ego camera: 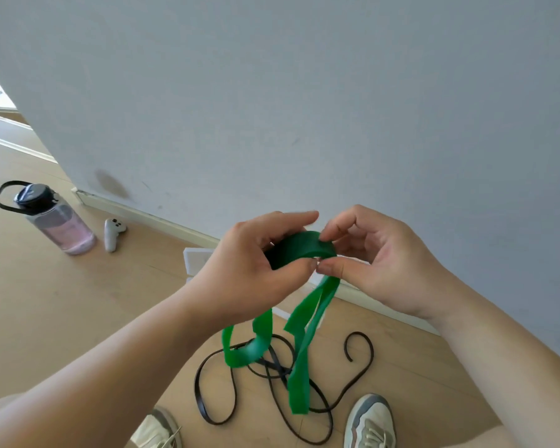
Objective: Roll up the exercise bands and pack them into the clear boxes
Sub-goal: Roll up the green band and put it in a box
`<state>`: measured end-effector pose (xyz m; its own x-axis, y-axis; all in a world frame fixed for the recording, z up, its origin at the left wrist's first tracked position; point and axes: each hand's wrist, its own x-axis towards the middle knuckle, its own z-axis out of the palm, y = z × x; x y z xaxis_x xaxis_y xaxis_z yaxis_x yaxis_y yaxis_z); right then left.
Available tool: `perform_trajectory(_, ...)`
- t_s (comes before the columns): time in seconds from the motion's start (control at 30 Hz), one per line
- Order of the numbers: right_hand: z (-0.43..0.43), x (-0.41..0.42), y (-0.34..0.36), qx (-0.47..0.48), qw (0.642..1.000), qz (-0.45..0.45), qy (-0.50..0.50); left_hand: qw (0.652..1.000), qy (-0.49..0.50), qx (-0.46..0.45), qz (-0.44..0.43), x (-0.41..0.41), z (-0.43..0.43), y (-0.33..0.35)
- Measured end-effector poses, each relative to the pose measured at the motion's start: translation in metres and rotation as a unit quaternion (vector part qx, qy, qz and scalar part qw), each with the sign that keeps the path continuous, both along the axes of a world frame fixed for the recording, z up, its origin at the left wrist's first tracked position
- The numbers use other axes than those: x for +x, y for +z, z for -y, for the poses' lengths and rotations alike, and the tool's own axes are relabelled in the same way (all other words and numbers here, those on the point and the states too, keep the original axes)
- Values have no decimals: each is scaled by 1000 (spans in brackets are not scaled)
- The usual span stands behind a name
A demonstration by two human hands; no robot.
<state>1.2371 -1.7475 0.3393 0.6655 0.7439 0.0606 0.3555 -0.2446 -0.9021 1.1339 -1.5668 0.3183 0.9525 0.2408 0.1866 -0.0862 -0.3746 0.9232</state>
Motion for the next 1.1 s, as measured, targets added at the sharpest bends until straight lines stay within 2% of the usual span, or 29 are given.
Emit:
perform_trajectory(0.07,-1,-2,2,21,999,25,0,1000,3,20,-16,-1,-4,-3)
perform_trajectory(0.17,-3,-6,5,45,997,59,-21,985,-38,120,-119,0,-4,-14)
perform_trajectory(0.27,4,3,6,36,996,43,-74,981,-51,87,-165,1,-3,-19)
perform_trajectory(0.4,22,30,-1,-29,989,39,-140,990,-23,49,-128,3,-13,-12)
perform_trajectory(0.53,34,37,-12,-106,990,-64,-61,996,3,-27,-81,-1,-14,0)
perform_trajectory(0.63,33,33,-15,-56,985,-160,-13,994,-4,-75,-73,-3,-10,2)
perform_trajectory(0.7,26,27,-14,1,981,-195,7,995,-11,-76,-62,-1,-5,2)
perform_trajectory(0.83,11,15,-8,49,986,-157,32,997,-7,-67,-37,2,6,-1)
perform_trajectory(0.97,8,14,1,18,994,-105,8,997,23,-69,-25,2,8,0)
perform_trajectory(1.1,4,9,2,-44,996,-68,25,996,48,-72,-21,3,7,1)
